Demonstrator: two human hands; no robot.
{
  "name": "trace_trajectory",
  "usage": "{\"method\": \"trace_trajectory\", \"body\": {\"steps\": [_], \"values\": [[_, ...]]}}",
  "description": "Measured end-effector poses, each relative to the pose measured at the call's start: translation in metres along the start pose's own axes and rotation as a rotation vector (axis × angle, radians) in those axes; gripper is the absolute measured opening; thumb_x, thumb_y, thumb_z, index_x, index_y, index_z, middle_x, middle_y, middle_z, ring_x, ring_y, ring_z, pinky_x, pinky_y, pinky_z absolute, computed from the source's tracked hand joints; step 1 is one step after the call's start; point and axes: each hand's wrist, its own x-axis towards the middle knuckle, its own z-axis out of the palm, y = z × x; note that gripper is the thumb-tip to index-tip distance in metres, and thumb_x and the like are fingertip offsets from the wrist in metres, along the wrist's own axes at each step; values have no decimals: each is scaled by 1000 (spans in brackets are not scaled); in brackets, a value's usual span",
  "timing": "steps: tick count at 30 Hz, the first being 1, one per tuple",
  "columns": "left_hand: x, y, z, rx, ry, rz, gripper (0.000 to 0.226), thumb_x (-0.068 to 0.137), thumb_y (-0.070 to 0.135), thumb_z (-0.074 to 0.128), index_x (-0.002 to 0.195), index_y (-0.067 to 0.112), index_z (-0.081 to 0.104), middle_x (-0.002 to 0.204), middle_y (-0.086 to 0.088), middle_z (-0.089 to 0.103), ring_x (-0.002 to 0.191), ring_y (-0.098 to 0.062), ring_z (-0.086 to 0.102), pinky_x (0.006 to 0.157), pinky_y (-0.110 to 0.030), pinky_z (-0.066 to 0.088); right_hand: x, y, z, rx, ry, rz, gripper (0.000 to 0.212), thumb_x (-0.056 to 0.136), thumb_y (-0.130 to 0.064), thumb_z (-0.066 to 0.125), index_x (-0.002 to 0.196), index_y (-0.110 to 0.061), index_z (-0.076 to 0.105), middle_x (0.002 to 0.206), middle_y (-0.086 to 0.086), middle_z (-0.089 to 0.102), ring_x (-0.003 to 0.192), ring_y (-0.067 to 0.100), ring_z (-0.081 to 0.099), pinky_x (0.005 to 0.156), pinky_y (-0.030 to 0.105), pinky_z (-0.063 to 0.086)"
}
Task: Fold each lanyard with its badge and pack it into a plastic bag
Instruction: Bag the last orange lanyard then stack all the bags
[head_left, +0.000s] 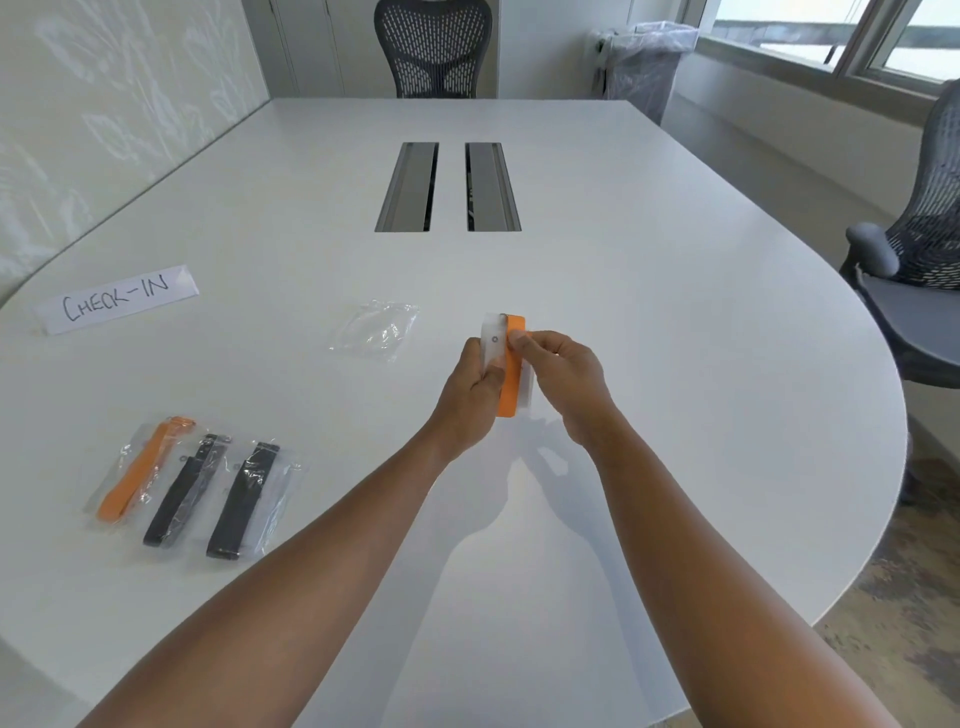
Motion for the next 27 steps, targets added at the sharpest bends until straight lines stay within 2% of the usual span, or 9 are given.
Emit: {"method": "trace_trajectory", "body": {"steps": [2,4,7,10,12,16,19,23,27], "values": [[0,-1,6,-38,-18,-20,18,108,19,37,118,11,49,105,3,58,97,-11,58,87,-34,51,-1,6,-1,-77,42,-55,20,92,-41,66,96,-22,71,113,-2,54,90,5,57,62,10,42],[-1,2,13,-86,-35,-52,19,108,18,37,121,12,50,106,4,60,98,-9,60,87,-31,51,-2,13,-4,-114,57,-88,12,92,-37,68,95,-26,70,118,-2,47,91,10,57,56,4,44],[0,1,25,-108,-79,-99,24,106,22,38,126,12,47,116,-1,60,105,-15,60,91,-36,53,-2,25,-14,-119,59,-105,4,94,-30,65,94,-31,69,113,-1,56,87,13,62,59,14,49],[0,4,38,-93,-139,-148,30,108,22,36,138,18,32,122,2,54,108,-11,57,84,-26,51,-1,36,-27,-131,125,-106,12,95,-22,61,101,-31,68,98,0,64,77,13,61,60,18,48],[0,7,46,-64,-187,-179,41,109,22,35,147,25,21,124,5,51,110,-12,55,81,-24,48,0,41,-35,-130,165,-108,19,95,-20,61,109,-32,67,101,-2,65,78,12,62,63,19,51],[2,4,56,77,-214,-185,42,108,19,38,150,24,35,126,0,56,111,-18,57,87,-28,46,3,52,-50,-200,209,-102,33,95,-15,54,119,-34,66,110,-4,63,86,11,62,71,25,53],[3,-3,62,167,-239,-135,36,104,17,46,140,21,53,116,-1,65,100,-19,64,78,-27,51,7,63,-58,-338,232,-110,37,96,-15,51,127,-31,64,120,4,59,103,18,59,88,30,47],[4,-6,67,239,-240,-138,26,97,21,55,119,25,67,93,-3,75,90,-25,71,79,-38,56,8,79,-57,-478,254,-121,37,100,-14,48,133,-23,61,133,7,45,117,18,49,90,18,33],[5,-6,66,279,-237,-172,27,88,29,59,112,27,71,69,10,68,77,-20,71,76,-37,58,8,81,-52,-609,279,-131,42,97,-11,43,133,-23,61,141,7,40,130,26,34,96,26,34]]}}
